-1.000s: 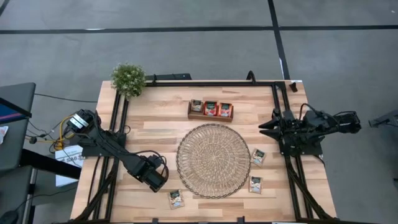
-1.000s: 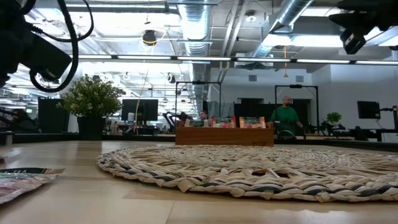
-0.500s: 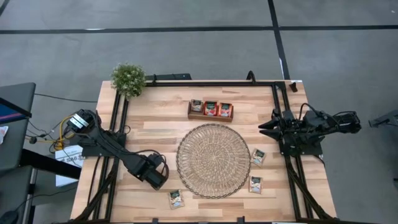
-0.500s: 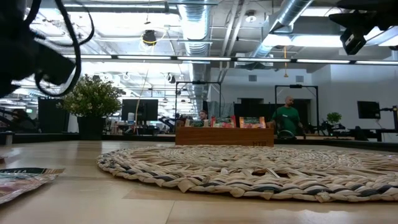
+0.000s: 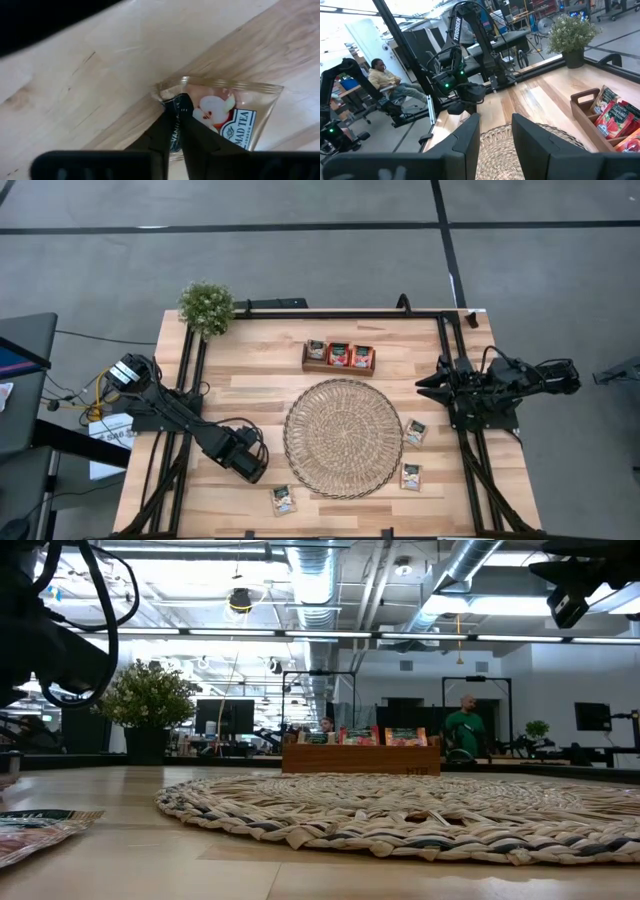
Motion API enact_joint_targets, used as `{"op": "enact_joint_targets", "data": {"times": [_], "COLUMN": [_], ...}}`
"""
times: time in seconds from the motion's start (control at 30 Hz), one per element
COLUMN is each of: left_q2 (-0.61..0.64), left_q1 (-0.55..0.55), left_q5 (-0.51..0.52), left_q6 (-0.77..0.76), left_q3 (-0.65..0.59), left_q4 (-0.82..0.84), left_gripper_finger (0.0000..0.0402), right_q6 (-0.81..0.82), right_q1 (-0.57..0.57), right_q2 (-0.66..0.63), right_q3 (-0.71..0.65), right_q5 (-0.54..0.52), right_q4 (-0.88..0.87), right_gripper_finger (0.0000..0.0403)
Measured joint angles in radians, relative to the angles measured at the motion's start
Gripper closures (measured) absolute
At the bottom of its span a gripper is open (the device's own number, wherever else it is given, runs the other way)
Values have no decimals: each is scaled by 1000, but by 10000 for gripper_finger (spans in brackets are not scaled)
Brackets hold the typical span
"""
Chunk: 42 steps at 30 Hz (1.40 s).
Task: Pick & Place Tea
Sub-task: Put the brown tea bag into the left section of the wooden organizer
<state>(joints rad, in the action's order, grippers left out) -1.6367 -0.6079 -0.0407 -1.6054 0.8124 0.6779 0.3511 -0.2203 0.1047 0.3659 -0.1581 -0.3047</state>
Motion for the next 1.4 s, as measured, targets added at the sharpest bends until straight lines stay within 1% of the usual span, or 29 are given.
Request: {"op": "enact_joint_targets", "data": {"times": [0.1,0.27,0.37,0.5,0.67,0.73,0.83,0.9,1.0,1.1,1.17,1.23,1.4], "left_q2": [-1,-2,-8,-11,-10,-10,-8,-8,-8,-7,-7,-6,-27], "left_q1": [0,0,-1,1,12,23,59,95,166,255,322,394,556], "left_q5": [2,6,27,109,202,288,451,557,700,831,895,931,936], "left_q6": [0,18,45,113,183,219,294,386,578,775,923,1089,1537], "left_q3": [0,5,48,144,302,374,476,536,608,658,681,692,692], "left_q4": [-4,6,83,266,514,605,694,724,710,663,598,491,164], "left_gripper_finger": [396,400,401,401,401,401,401,401,401,401,401,401,401], "right_q6": [0,0,-1,-1,-1,-1,-1,-1,-1,-1,-1,-1,-2], "right_q1": [0,0,0,0,0,0,0,0,0,0,0,0,0], "right_q2": [0,0,0,0,0,0,0,0,0,0,0,0,0], "right_q3": [0,0,0,0,0,0,0,0,0,0,0,0,0], "right_q5": [0,0,0,0,0,-1,-7,-10,-11,-12,-12,-13,-14], "right_q4": [0,0,0,-1,-1,-1,-1,-1,-1,-1,-2,-3,-9], "right_gripper_finger": [298,298,298,298,298,298,298,298,298,298,298,298,298]}}
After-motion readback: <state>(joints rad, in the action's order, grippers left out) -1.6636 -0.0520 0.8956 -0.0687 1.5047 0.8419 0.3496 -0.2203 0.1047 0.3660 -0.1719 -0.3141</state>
